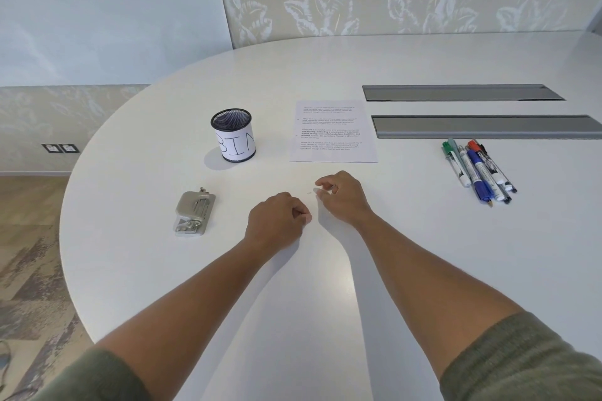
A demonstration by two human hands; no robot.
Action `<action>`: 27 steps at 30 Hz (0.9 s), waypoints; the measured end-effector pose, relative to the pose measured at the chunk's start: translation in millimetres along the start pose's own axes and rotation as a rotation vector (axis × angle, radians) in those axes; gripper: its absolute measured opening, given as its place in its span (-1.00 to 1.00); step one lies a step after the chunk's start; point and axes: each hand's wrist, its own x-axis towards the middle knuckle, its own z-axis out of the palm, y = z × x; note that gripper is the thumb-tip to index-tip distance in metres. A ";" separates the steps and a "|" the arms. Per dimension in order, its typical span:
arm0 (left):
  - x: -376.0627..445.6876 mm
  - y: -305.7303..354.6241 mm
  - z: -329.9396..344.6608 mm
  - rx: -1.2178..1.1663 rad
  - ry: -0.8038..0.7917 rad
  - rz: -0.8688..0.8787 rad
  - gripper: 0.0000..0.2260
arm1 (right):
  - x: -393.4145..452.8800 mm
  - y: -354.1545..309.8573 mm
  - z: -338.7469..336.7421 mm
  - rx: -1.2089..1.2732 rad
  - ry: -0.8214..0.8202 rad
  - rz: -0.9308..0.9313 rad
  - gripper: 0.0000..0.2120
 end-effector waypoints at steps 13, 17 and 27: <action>10.1 3.8 8.7 -0.086 -0.065 -0.167 -0.77 | -2.1 -6.5 -1.3 -0.048 -0.046 0.029 -0.85; 16.8 -9.7 4.9 -0.259 -0.001 -0.239 -0.80 | -2.2 -8.3 -1.6 -0.070 -0.072 0.038 -0.82; 18.9 -23.5 -2.1 -0.348 0.048 -0.271 -0.79 | 1.1 -19.2 2.9 -0.101 -0.084 0.147 -0.90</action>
